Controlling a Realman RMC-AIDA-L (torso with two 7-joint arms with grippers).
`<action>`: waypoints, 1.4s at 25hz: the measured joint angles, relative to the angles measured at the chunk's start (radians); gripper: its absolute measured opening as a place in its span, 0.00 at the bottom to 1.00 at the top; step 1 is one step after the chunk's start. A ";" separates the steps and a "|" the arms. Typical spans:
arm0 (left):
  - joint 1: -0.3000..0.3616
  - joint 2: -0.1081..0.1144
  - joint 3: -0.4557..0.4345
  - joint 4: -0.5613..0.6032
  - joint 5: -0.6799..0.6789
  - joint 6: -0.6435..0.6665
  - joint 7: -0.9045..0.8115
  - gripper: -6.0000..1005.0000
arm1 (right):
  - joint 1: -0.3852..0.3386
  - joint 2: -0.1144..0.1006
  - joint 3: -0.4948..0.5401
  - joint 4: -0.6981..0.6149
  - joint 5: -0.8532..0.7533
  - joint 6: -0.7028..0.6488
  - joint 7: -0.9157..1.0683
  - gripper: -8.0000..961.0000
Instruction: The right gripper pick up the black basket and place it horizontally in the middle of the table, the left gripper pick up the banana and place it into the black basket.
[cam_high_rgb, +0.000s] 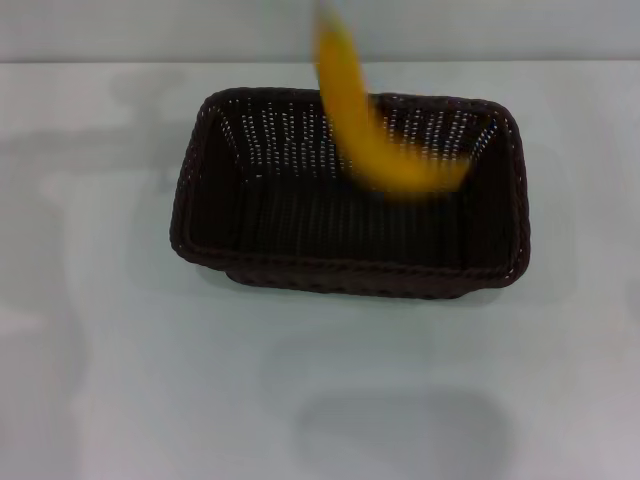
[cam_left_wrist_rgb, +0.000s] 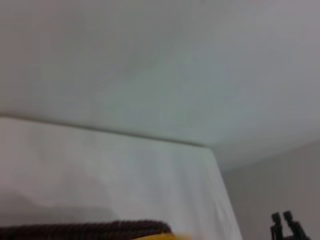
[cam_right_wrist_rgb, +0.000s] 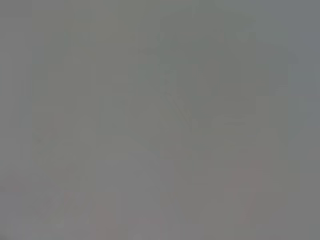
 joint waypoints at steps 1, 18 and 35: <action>-0.001 0.001 0.002 -0.010 0.000 -0.002 0.012 0.55 | 0.000 0.000 0.000 0.001 0.000 0.006 0.002 0.37; 0.194 -0.016 0.006 0.143 -0.224 0.166 0.362 0.87 | -0.009 0.000 0.004 0.000 0.001 0.028 0.097 0.37; 0.696 -0.147 -0.179 0.229 -0.624 0.274 1.044 0.88 | -0.041 -0.003 -0.009 -0.049 -0.035 0.088 0.326 0.37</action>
